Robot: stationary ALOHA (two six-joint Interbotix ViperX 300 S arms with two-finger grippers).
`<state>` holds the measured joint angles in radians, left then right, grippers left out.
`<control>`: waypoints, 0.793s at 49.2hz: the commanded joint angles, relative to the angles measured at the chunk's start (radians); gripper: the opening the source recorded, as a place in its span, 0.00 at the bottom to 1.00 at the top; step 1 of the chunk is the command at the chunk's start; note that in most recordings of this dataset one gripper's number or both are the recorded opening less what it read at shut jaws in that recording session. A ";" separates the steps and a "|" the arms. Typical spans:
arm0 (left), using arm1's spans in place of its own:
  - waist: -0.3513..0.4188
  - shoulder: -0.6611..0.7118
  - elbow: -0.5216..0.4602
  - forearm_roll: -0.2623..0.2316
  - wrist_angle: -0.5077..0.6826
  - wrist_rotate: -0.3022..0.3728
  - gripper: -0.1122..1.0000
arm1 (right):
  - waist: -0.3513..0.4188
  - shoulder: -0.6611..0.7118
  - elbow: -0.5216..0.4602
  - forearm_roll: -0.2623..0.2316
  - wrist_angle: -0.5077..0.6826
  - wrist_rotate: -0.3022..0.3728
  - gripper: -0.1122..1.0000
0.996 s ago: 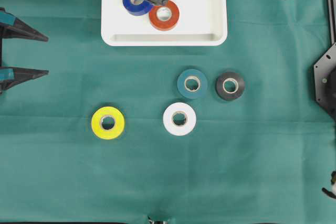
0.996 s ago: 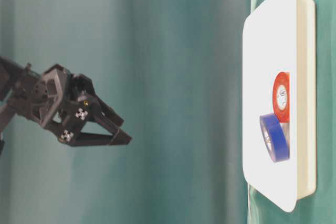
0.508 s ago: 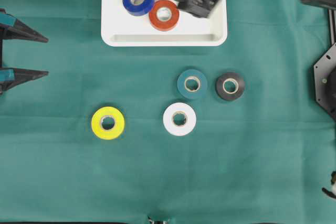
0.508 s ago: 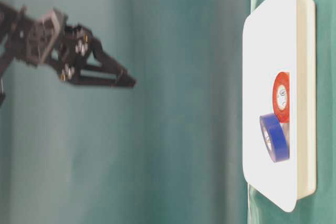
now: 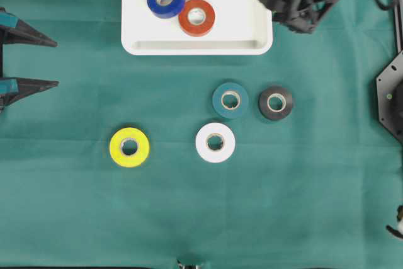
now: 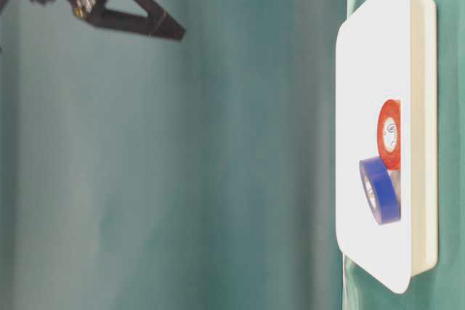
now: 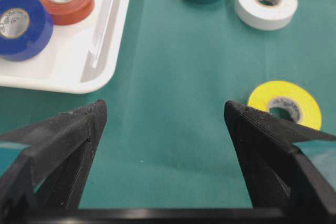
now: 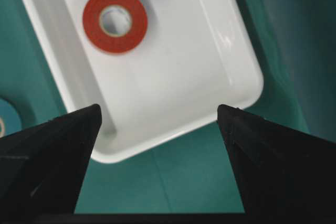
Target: Pick up the tape from a random location and place it into the white case.
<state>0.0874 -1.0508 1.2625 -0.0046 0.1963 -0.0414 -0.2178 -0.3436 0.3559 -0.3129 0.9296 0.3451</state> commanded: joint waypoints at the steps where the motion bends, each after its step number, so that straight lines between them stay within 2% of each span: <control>1: 0.003 0.009 -0.011 -0.002 -0.008 0.003 0.98 | 0.002 -0.046 0.008 0.000 -0.032 0.003 0.90; 12: 0.003 0.009 -0.011 -0.002 -0.009 0.003 0.98 | 0.006 -0.046 0.028 0.011 -0.048 0.002 0.90; 18: 0.003 0.009 -0.011 -0.002 -0.009 0.003 0.98 | 0.038 -0.043 0.028 0.025 -0.054 0.002 0.90; 24: 0.003 0.009 -0.011 -0.002 -0.009 0.003 0.98 | 0.110 -0.043 0.034 0.035 -0.063 0.003 0.90; 29: 0.003 0.009 -0.011 -0.002 -0.009 0.003 0.98 | 0.199 -0.043 0.040 0.043 -0.081 0.006 0.90; 39: 0.003 0.008 -0.011 -0.002 -0.011 0.003 0.98 | 0.321 -0.041 0.046 0.040 -0.094 0.049 0.89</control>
<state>0.0874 -1.0508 1.2640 -0.0046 0.1948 -0.0399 0.0767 -0.3789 0.4096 -0.2700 0.8422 0.3866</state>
